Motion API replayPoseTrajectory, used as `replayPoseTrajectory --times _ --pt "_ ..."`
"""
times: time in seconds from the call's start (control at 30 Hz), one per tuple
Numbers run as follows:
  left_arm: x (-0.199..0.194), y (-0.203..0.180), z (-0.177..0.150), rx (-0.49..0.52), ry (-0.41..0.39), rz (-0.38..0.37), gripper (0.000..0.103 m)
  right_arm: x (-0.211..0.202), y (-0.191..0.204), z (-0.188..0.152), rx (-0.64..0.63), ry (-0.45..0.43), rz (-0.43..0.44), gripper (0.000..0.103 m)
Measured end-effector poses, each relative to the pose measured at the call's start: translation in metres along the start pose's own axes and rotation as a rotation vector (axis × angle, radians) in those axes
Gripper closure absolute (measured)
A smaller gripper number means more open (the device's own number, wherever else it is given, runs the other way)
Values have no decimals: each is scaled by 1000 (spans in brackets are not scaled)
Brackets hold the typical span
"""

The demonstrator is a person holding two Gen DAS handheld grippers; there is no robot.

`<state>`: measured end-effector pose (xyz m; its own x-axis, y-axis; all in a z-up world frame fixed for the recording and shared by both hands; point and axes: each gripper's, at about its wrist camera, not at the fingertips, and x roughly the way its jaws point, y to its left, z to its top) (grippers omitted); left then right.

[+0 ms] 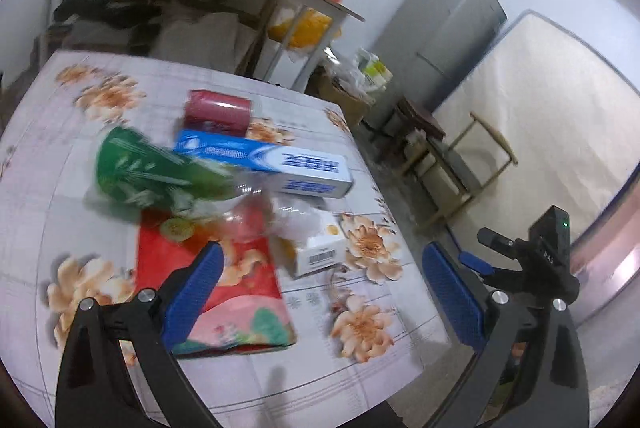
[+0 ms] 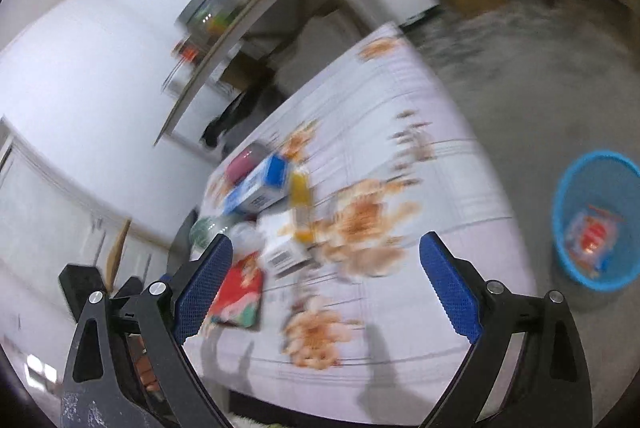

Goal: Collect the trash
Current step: 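Grasp the green plastic bottle with the right tool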

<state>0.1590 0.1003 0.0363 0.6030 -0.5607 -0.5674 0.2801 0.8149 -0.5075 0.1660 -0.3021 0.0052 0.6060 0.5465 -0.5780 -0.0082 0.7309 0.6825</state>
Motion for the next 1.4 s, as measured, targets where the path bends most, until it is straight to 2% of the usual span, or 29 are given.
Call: replayPoseTrajectory --times 0.2,0.37,0.5,0.63,0.73,0.87,0.97,1.03,1.1,1.17,1.2,1.23,1.4 --pt "-2 38 -4 -84 31 -27 6 50 62 6 -93 108 139 16" --pt "3 57 -10 -108 31 0 6 100 109 13 -202 202 169 18" --pt "8 66 -16 -92 63 57 6 135 143 15 -335 266 124 19" --pt "12 71 -23 -59 84 101 6 168 188 4 -592 337 49 19" --pt "13 72 -26 -38 92 120 6 187 209 -7 -766 401 26 19" --pt "14 70 -30 -9 98 138 6 217 231 -24 -970 460 -54 19" --pt "16 71 -31 -5 105 138 6 237 234 -30 -1023 504 -96 22" --pt "18 74 -32 -12 112 135 6 245 232 -34 -1046 527 -114 28" --pt "19 77 -33 -17 118 136 6 250 231 -41 -1081 532 -136 29" --pt "21 79 -34 -17 123 138 6 249 231 -45 -1108 528 -146 34" --pt "22 80 -35 -17 124 139 6 250 230 -48 -1116 534 -159 40" --pt "22 81 -35 -18 124 139 6 251 229 -49 -1108 552 -153 42" --pt "22 84 -38 -25 120 152 6 243 225 -47 -1061 530 -143 44"
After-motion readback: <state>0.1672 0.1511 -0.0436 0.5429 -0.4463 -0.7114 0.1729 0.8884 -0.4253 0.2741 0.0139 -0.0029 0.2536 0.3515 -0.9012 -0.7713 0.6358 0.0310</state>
